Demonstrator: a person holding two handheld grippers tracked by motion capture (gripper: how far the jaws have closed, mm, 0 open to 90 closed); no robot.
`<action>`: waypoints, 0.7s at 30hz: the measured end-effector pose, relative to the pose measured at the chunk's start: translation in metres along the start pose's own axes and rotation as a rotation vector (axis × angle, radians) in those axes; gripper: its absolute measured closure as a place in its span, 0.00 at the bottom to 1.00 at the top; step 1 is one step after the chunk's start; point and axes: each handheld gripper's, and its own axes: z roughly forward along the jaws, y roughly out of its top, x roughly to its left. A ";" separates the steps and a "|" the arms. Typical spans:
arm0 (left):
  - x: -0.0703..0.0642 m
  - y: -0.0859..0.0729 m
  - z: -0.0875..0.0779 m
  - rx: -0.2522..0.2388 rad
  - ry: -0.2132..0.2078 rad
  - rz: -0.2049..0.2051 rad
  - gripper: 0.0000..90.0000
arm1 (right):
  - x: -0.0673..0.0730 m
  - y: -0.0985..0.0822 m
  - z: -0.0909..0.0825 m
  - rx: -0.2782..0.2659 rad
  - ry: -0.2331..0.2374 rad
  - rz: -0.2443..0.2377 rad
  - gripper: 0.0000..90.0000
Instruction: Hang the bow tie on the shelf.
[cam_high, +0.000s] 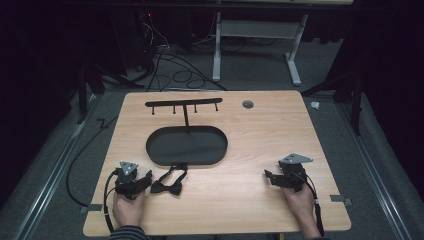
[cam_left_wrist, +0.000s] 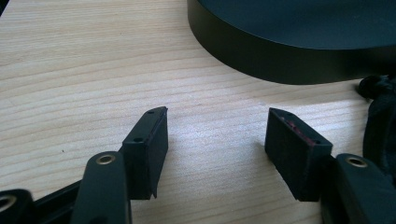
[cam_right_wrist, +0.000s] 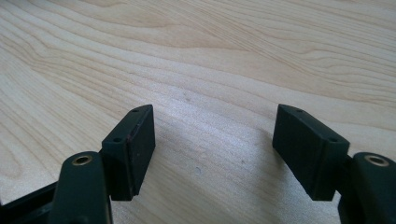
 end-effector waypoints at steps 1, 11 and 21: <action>0.000 0.000 0.000 0.000 0.000 0.000 0.44 | 0.000 0.000 0.000 0.000 0.000 0.000 0.35; -0.001 0.000 0.000 0.001 -0.001 0.000 0.42 | 0.000 0.000 0.000 0.001 0.001 0.004 0.35; -0.001 0.000 0.000 0.003 -0.007 0.002 0.41 | 0.000 0.000 0.000 0.000 0.000 0.002 0.35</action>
